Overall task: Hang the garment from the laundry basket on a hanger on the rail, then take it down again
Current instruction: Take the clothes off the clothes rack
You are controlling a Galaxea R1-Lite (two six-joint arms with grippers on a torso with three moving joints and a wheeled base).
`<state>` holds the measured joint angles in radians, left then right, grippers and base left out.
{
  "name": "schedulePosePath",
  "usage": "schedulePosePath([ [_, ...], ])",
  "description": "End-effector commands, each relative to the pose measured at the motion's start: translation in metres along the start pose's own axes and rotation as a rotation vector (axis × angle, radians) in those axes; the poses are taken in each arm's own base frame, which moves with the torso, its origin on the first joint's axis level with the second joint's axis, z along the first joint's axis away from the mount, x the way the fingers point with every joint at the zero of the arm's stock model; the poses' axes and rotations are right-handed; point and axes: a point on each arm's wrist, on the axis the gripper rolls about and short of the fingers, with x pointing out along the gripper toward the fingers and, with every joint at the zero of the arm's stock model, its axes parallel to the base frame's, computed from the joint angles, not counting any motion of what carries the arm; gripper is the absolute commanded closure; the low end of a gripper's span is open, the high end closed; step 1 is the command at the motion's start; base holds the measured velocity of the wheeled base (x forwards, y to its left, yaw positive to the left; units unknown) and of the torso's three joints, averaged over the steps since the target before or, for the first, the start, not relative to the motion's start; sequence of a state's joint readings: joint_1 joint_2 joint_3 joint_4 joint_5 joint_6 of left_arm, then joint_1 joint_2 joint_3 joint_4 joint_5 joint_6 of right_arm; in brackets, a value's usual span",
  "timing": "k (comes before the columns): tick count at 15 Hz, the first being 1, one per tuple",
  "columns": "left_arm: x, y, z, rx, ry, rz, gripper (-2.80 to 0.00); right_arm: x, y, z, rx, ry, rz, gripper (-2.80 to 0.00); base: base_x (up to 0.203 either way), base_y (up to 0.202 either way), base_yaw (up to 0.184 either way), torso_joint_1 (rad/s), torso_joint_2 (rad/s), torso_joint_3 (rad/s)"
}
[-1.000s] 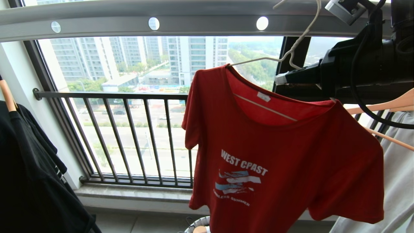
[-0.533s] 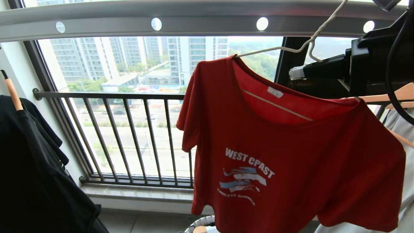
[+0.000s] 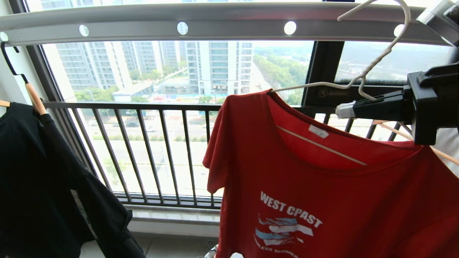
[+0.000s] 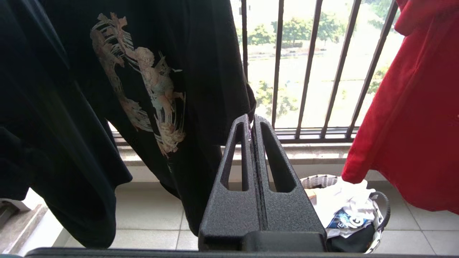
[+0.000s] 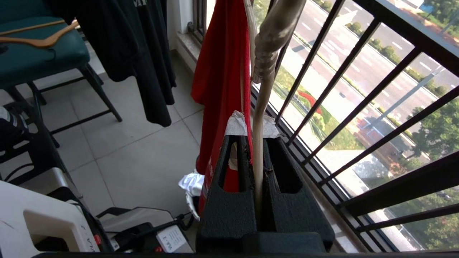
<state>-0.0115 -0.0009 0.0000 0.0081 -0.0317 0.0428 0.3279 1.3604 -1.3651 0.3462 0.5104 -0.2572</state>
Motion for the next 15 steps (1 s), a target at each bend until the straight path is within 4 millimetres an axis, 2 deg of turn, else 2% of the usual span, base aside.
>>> schedulePosePath([
  [1, 0.000, 0.000, 0.000, 0.000, 0.000, 0.000, 0.00, -0.001, 0.004, -0.013, 0.030, 0.032, 0.013, 0.00, 0.000, 0.000, 0.000, 0.000, 0.00, 0.000],
  [4, 0.000, 0.000, 0.000, 0.000, 0.000, -0.002, 0.00, 0.001, 0.005, -0.020, 0.140, 0.051, 0.013, 0.00, 0.000, 0.000, 0.000, 0.000, 0.00, 0.000],
  [9, 0.000, 0.000, 0.000, 0.000, 0.000, 0.000, 0.00, 0.012, -0.002, -0.032, 0.181, 0.099, 0.007, 0.00, 0.000, 0.000, 0.000, 0.000, 0.00, 0.000],
  [12, 0.000, 0.000, 0.000, 0.000, 0.000, -0.002, 0.00, 0.024, -0.007, -0.051, 0.179, 0.085, -0.004, 0.00, 0.000, 0.000, 0.000, 0.000, 0.00, 0.000],
  [15, 0.000, 0.000, 0.000, 0.000, 0.001, 0.000, 0.00, 0.031, -0.013, -0.053, 0.139, 0.019, -0.045, 0.00, 0.000, 0.000, 0.000, 0.000, 0.00, 0.000],
])
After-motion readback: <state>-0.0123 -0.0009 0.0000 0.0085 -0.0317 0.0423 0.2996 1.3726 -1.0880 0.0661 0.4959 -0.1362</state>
